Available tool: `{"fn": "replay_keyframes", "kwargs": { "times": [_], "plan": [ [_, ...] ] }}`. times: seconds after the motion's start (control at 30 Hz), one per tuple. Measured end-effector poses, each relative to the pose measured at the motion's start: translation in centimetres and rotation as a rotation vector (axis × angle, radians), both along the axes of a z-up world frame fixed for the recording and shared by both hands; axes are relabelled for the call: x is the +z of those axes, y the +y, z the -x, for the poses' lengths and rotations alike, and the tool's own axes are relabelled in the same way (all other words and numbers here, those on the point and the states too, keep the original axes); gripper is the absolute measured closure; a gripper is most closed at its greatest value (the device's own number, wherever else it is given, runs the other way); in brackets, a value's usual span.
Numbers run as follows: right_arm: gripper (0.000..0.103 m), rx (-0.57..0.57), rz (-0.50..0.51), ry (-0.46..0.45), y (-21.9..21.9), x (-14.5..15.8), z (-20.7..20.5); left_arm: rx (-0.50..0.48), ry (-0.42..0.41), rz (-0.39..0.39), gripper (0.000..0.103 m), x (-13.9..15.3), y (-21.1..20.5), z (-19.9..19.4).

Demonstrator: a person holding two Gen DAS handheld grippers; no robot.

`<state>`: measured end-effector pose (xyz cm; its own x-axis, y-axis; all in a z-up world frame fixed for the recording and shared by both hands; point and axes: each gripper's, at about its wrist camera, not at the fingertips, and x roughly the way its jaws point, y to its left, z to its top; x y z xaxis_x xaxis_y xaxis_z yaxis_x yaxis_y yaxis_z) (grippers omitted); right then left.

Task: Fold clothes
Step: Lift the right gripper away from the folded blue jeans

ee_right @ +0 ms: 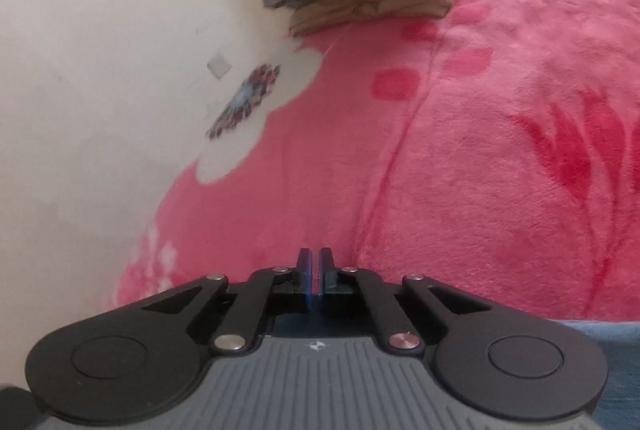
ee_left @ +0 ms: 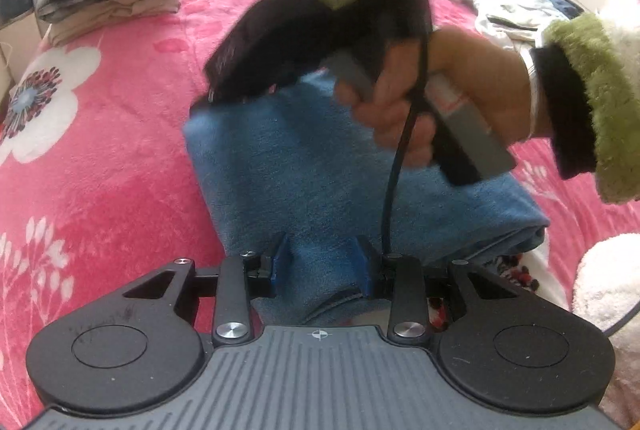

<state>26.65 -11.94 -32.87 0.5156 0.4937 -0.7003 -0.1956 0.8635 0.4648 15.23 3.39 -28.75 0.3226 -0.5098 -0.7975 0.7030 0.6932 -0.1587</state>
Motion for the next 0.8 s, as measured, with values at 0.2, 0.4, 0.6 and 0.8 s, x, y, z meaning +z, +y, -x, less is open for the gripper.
{"fn": "replay_keyframes", "kwargs": {
  "times": [0.2, 0.4, 0.6, 0.8],
  "plan": [
    [0.095, -0.174, -0.021, -0.079, -8.2, 5.6, 6.2, -0.004, 0.011, -0.007, 0.068, 0.1, -0.1, -0.1],
    [0.093, -0.367, 0.126, 0.109, -14.7, 1.6, 8.6, -0.02, -0.006, -0.051, 0.068, 0.4, -0.8, 0.2],
    [0.095, -0.562, 0.07, 0.188, -18.3, 0.8, 8.9, -0.027, -0.008, -0.113, 0.066, 0.9, -1.7, 0.1],
    [0.093, -0.479, -0.052, 0.139, -18.1, 6.5, 16.1, 0.011, 0.028, -0.134, 0.064, 1.1, -1.9, -0.2]
  ]
}}
